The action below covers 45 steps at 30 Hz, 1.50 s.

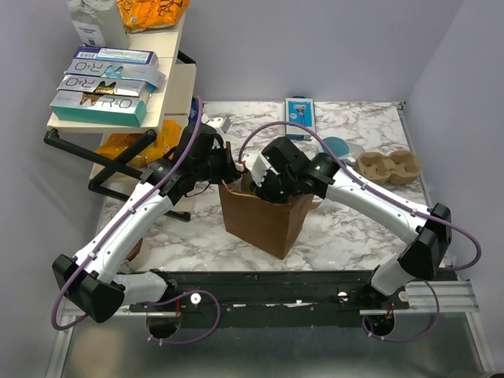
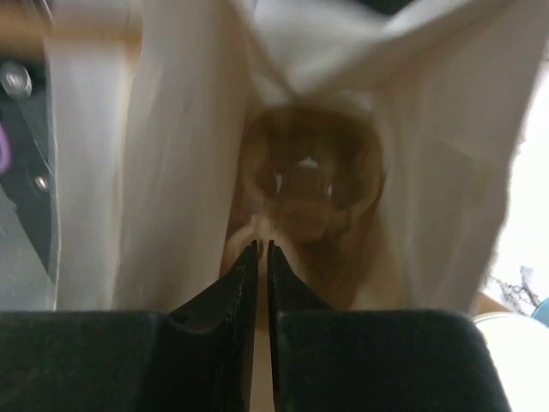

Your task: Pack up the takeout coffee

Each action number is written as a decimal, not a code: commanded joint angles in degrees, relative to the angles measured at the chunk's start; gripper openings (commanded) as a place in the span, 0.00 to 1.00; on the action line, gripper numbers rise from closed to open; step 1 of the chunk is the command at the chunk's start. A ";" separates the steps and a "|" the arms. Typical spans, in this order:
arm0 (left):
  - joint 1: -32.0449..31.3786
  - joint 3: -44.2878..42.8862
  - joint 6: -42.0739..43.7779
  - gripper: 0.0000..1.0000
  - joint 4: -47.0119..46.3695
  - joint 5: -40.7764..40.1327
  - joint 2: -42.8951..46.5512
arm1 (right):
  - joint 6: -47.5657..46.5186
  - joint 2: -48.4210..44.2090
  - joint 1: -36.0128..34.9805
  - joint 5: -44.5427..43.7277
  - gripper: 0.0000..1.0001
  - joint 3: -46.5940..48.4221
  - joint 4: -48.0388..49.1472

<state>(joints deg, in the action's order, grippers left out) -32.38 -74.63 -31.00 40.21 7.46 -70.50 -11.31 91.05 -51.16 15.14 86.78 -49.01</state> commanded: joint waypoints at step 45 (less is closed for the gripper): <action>0.39 2.38 -5.74 0.00 -3.03 -0.61 2.21 | -1.35 -4.21 -1.75 -2.74 0.08 -3.29 -8.82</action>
<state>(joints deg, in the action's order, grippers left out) -32.21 -71.46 -36.49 36.51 7.11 -68.55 -12.95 84.82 -52.56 14.98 82.91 -54.06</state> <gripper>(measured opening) 0.008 0.088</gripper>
